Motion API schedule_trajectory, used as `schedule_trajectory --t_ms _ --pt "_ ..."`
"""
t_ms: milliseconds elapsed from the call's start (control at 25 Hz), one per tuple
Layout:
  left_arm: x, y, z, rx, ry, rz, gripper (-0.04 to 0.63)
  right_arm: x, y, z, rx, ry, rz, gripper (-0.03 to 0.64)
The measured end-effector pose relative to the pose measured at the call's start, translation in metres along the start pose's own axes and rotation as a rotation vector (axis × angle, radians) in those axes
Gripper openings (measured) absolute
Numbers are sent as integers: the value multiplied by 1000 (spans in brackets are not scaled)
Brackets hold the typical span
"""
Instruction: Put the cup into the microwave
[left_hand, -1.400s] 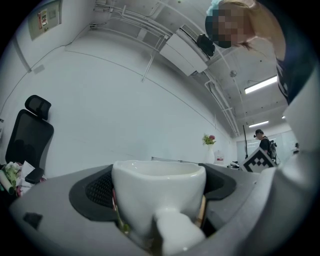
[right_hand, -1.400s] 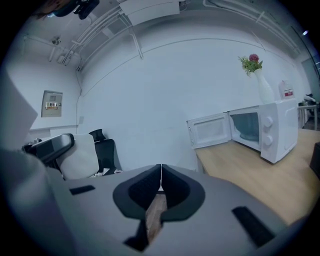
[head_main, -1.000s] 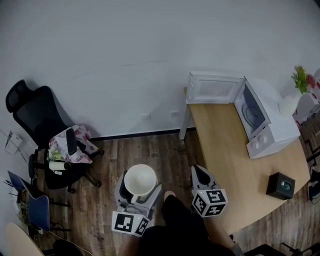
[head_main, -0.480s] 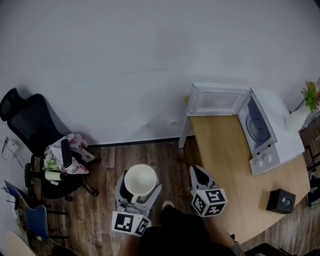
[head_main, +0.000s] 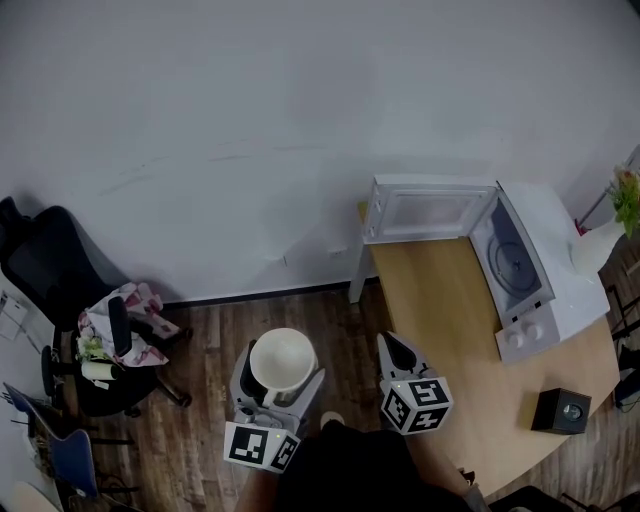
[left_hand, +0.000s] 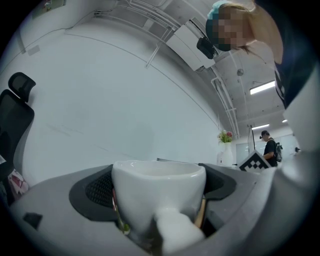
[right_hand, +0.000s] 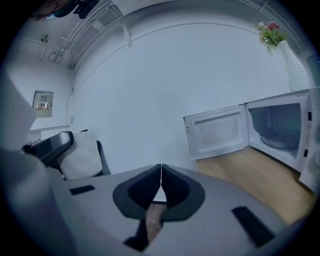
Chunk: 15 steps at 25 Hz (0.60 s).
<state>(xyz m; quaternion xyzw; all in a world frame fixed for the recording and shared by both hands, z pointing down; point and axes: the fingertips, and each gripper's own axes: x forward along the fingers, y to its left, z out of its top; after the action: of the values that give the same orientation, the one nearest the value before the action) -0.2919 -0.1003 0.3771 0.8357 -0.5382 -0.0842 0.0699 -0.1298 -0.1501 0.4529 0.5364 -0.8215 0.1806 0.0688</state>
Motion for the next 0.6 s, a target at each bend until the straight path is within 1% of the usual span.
schedule_trajectory --t_ms 360,600 --pt "19 -3 -1 -4 0 -32 480 8 -10 2 16 -3 -12 -6" --pt "30 -8 -1 -2 13 -65 480 7 -16 6 32 -17 -36 -6"
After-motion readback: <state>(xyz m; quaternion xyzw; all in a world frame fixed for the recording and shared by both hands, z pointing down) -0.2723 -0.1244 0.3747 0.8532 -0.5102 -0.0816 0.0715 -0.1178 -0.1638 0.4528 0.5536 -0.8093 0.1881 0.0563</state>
